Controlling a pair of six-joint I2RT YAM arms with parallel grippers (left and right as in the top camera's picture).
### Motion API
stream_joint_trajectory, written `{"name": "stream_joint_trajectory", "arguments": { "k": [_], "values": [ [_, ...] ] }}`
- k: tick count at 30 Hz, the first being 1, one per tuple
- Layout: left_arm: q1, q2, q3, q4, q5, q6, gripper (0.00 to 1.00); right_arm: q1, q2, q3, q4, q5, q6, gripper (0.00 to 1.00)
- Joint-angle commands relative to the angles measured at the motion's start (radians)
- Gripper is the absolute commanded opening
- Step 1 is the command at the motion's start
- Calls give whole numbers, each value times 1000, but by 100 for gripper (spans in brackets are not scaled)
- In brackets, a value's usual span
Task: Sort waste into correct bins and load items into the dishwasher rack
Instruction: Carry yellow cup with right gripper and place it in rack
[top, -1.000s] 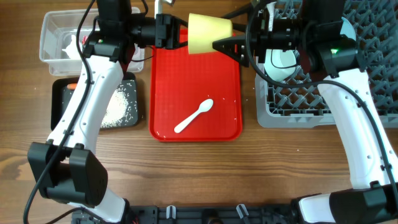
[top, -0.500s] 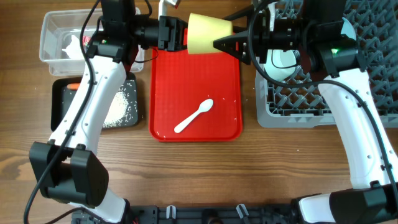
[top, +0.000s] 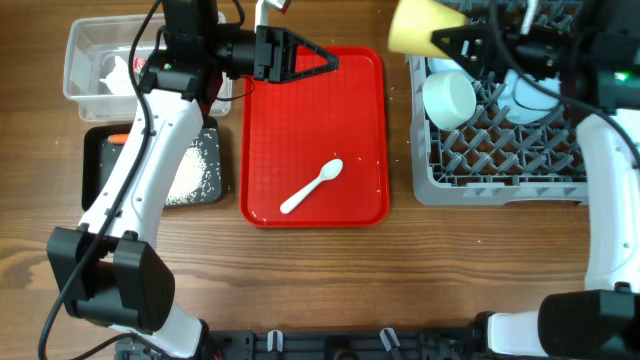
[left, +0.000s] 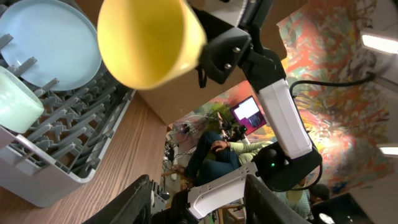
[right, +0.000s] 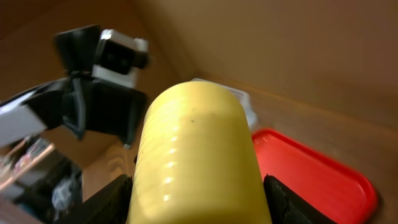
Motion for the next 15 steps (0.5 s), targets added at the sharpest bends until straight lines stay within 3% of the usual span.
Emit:
{"name": "stream_joint_trajectory", "arguments": {
  "k": [1, 4, 10, 15],
  "values": [
    [-2, -3, 7, 3, -10, 12, 47, -82, -7, 3, -102, 135, 61, 48],
    [-2, -3, 7, 2, -53, 31, 50, -135, -16, 3, -287, 328, 64, 48],
    [-2, -3, 6, -132, -96, 238, 52, -130, -20, 3, -574, 660, 67, 52],
    [-2, -3, 6, -424, -452, 355, 56, -67, -20, 3, -717, 967, 127, 52]
  ]
}}
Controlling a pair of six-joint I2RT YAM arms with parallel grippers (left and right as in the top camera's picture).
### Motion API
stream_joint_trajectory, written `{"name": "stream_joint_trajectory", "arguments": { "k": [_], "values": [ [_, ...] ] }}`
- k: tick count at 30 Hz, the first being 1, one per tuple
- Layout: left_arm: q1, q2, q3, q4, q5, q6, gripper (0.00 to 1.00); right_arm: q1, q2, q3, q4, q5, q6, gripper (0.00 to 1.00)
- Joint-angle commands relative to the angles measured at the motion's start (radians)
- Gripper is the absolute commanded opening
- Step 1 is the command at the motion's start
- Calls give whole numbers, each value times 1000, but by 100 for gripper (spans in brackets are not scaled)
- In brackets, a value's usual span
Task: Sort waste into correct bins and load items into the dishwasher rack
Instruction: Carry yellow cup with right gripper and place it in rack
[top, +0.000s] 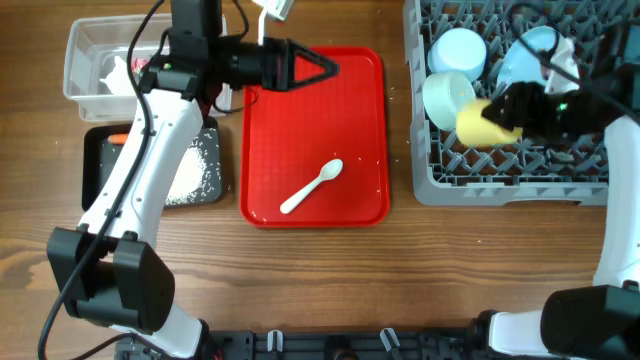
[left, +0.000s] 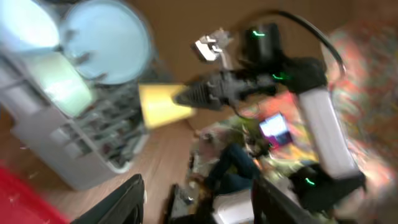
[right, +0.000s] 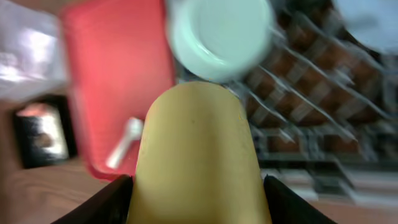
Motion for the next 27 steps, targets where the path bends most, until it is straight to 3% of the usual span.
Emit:
{"name": "stream_joint_trajectory", "arguments": {
  "k": [1, 4, 5, 8, 24, 27],
  "values": [
    [-2, -3, 2, -160, -373, 109, 58, 47, -19, 3, -43, 257, 60, 52],
    [-2, -3, 2, -290, -671, 109, 58, 90, -19, 3, -60, 322, 74, 52],
    [-2, -3, 2, -349, -832, 109, 57, 120, -19, 3, -56, 352, 97, 52],
    [-2, -3, 2, -408, -986, 109, 57, 174, -17, 2, -56, 414, 134, 52],
    [-2, -3, 2, -429, -1037, 109, 59, 231, 216, 2, -16, 409, 115, 53],
    [-2, -3, 2, -429, -1036, 109, 59, 246, 231, 2, -10, 409, 115, 61]
  ]
}}
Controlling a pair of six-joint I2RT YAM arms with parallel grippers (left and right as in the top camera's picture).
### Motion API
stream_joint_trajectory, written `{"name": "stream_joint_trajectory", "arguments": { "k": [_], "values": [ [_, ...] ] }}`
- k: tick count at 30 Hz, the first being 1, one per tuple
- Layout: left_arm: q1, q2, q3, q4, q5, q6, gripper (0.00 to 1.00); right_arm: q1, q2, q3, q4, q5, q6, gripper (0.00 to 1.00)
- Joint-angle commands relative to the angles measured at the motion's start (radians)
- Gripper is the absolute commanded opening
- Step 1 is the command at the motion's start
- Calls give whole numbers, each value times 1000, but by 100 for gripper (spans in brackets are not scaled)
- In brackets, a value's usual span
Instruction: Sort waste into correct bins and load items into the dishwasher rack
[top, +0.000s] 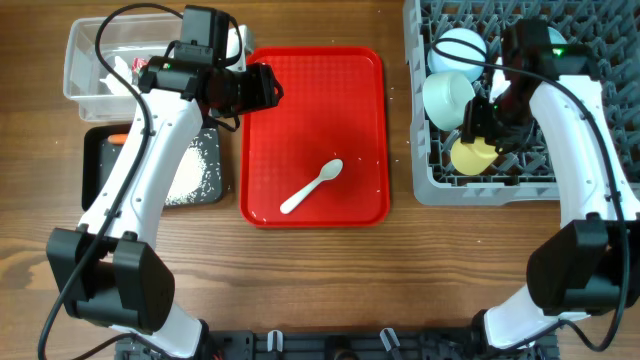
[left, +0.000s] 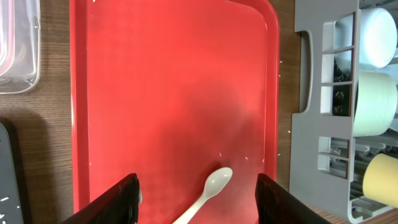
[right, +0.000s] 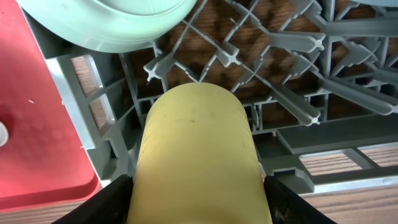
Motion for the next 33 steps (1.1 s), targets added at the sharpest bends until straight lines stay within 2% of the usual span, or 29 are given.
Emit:
{"name": "stream_joint_trajectory", "arguments": {
  "k": [1, 4, 6, 17, 21, 24, 27, 31, 33],
  "values": [
    [-2, -3, 1, -1, -14, 24, 59, 21, 31, 2, 6, -10, -10, 63],
    [-2, -3, 1, 0, -14, 24, 61, 21, 32, 2, 6, -10, -10, 73],
    [-2, -3, 1, -1, -14, 24, 65, 21, 32, 2, 6, -10, -10, 75],
    [-2, -3, 1, 0, -14, 24, 70, 21, 28, 16, 19, -14, -15, 74],
    [-2, -3, 1, 0, -18, 24, 73, 34, -36, 97, 36, -174, -100, 73],
    [-2, -3, 1, 0, -25, 24, 73, 101, -76, 126, 70, -207, -115, 75],
    [-2, -3, 1, -3, -100, 23, 72, 250, -62, 118, 126, -207, -108, 75],
    [1, -3, 1, -45, -224, 19, 71, 417, 29, 116, 180, -188, 1, 74],
    [13, -3, 1, -78, -305, 19, 80, 472, 86, 116, 183, -199, 93, 72]
  ]
}}
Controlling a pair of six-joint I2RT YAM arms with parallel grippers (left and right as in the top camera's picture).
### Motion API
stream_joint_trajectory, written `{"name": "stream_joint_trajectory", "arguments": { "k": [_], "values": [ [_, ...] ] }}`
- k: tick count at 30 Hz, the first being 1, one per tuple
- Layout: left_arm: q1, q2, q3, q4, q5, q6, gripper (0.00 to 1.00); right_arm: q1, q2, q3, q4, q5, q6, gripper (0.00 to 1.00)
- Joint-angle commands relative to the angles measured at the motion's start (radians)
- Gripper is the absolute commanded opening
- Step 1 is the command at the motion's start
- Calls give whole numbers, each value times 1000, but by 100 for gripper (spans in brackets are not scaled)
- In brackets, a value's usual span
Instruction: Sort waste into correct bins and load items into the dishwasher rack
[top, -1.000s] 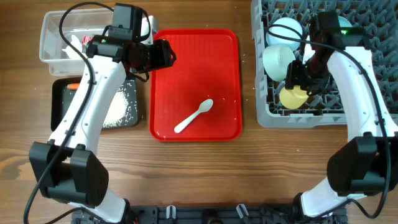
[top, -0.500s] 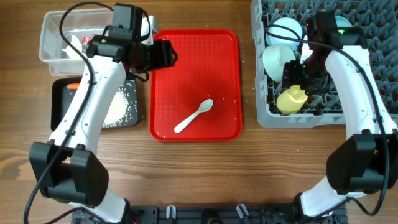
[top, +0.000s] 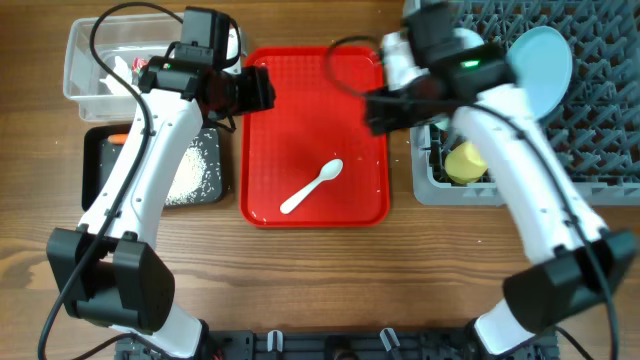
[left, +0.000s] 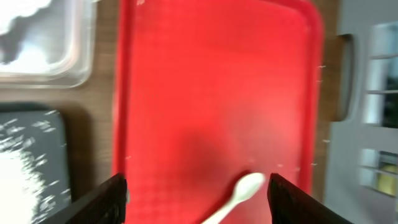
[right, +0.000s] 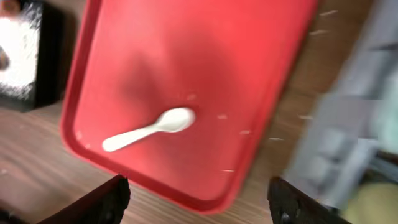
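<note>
A white plastic spoon (top: 312, 186) lies alone on the red tray (top: 300, 120), and shows in both wrist views (left: 239, 193) (right: 149, 129). A yellow cup (top: 465, 160) rests in the front left of the grey dishwasher rack (top: 520, 185), free of any gripper. My left gripper (top: 265, 90) hangs open and empty over the tray's upper left part. Over the tray's right edge my right gripper (top: 370, 110) is also open and empty, with the spoon below and to its left. In the right wrist view the cup (right: 373, 205) peeks in at the lower right.
A clear bin (top: 90, 60) with white waste sits at the back left. In front of it is a black tray (top: 160, 165) with white grains and an orange scrap. A light blue plate (top: 545, 60) stands in the rack. The right arm hides part of the rack.
My right gripper was shut on the yellow cup down in the rack. Now the cup lies there alone and the gripper is open over the tray's right edge. The left arm has hardly moved.
My right gripper held the yellow cup high near the rack's back, then over the rack, then down in its front left slot, where the cup now stays released. My left gripper pointed sideways over the tray's top, then turned down over its upper left.
</note>
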Motion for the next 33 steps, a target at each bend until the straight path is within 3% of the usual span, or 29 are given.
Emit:
{"name": "stream_joint_trajectory", "arguments": {
  "k": [1, 3, 8, 22, 26, 33],
  "values": [
    [23, -3, 1, -45, -188, 10, 82, 86, 121, 5, 5, -17, 172, 71],
    [52, -3, 1, -63, -245, 10, 84, 151, 210, 5, 11, -17, 264, 72],
    [106, -3, 1, -85, -246, 11, 100, 218, 349, 5, 94, -54, 306, 66],
    [146, -3, 1, -102, -245, 10, 100, 274, 517, 5, 87, -166, 368, 68],
    [146, -3, 1, -109, -245, 10, 100, 246, 517, 5, 107, -166, 377, 36],
    [146, -3, 1, -128, -245, 10, 100, 179, 517, 6, 128, -167, 381, 26]
  ]
}}
